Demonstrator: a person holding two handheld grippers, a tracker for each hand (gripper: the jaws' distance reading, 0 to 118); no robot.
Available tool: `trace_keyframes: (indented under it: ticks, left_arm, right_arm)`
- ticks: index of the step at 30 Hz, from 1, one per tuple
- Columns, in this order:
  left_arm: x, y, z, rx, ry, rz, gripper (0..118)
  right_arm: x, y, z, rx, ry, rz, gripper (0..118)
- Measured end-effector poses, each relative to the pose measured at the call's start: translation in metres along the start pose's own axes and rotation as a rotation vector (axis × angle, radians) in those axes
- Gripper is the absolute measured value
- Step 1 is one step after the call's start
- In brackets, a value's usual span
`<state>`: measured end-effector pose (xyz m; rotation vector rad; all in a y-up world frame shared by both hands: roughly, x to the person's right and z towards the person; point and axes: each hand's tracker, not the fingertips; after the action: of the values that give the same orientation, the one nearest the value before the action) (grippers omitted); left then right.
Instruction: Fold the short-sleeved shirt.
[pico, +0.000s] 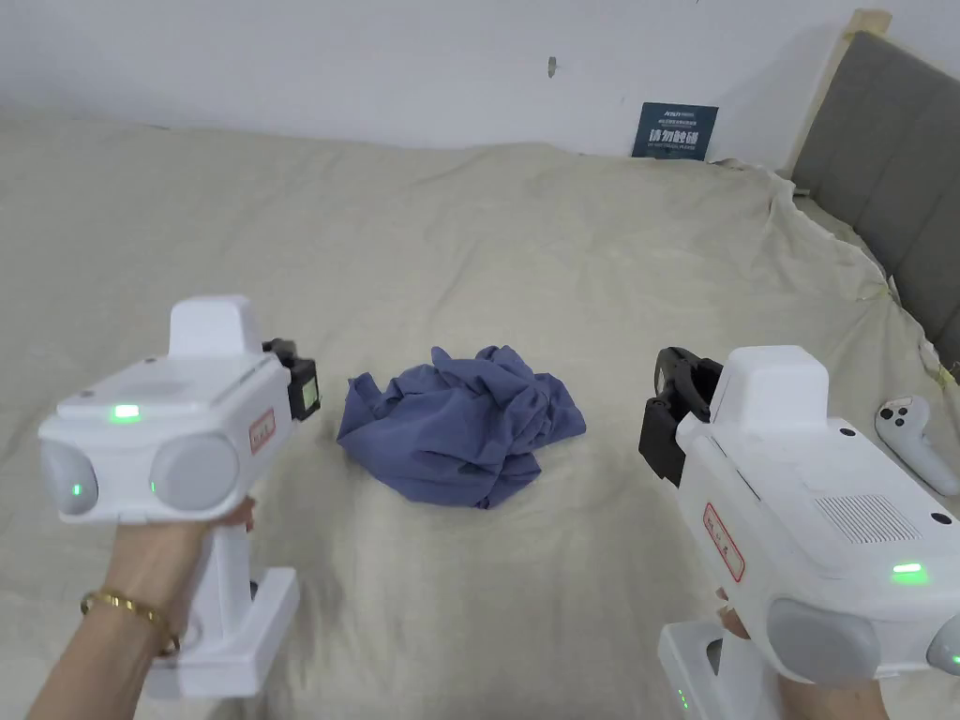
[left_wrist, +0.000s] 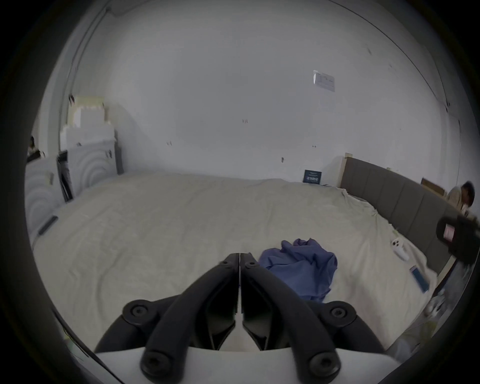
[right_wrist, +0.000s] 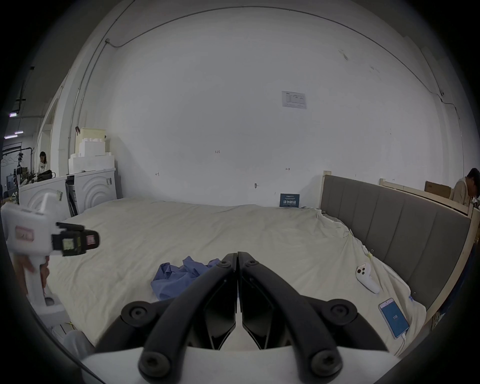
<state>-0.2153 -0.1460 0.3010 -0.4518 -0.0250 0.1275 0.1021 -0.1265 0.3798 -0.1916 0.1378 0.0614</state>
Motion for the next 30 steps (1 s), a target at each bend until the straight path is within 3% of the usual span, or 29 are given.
trace_keyframes:
  ticks: [1,5,11,20,22,24,25,26,28,30]
  left_arm:
    - [-0.002,0.007,-0.012,-0.023,-0.019,0.006,24]
    - [-0.004,0.034,-0.064,-0.186,-0.049,0.017,118]
    - [0.003,0.059,-0.145,-0.349,0.109,-0.050,118]
    - [0.013,0.035,-0.250,-0.602,0.186,-0.017,117]
    - [0.015,0.028,-0.262,-0.624,0.190,-0.006,101]
    - [0.015,0.019,-0.269,-0.645,0.203,-0.014,60]
    - [0.016,0.016,-0.274,-0.653,0.202,-0.015,48]
    - [0.016,0.013,-0.276,-0.666,0.180,-0.013,41]
    - [0.013,0.005,-0.277,-0.695,0.107,0.008,39]
    - [0.016,0.002,-0.277,-0.695,0.070,0.026,16]
  right_arm:
    - [0.000,0.000,-0.001,0.000,0.003,0.003,0]
    - [0.001,0.000,-0.007,-0.001,-0.002,0.044,0]
    - [0.010,-0.001,-0.025,-0.033,-0.004,0.040,0]
    - [0.028,-0.009,-0.068,-0.102,-0.033,0.018,0]
    - [0.032,-0.011,-0.076,-0.113,-0.032,0.011,0]
    - [0.034,-0.013,-0.083,-0.117,-0.033,0.007,0]
    - [0.035,-0.015,-0.086,-0.118,-0.033,0.007,0]
    - [0.034,-0.016,-0.087,-0.118,-0.038,0.010,0]
    - [0.035,-0.019,-0.090,-0.124,-0.044,0.014,0]
    - [0.035,-0.021,-0.092,-0.136,-0.044,0.010,0]
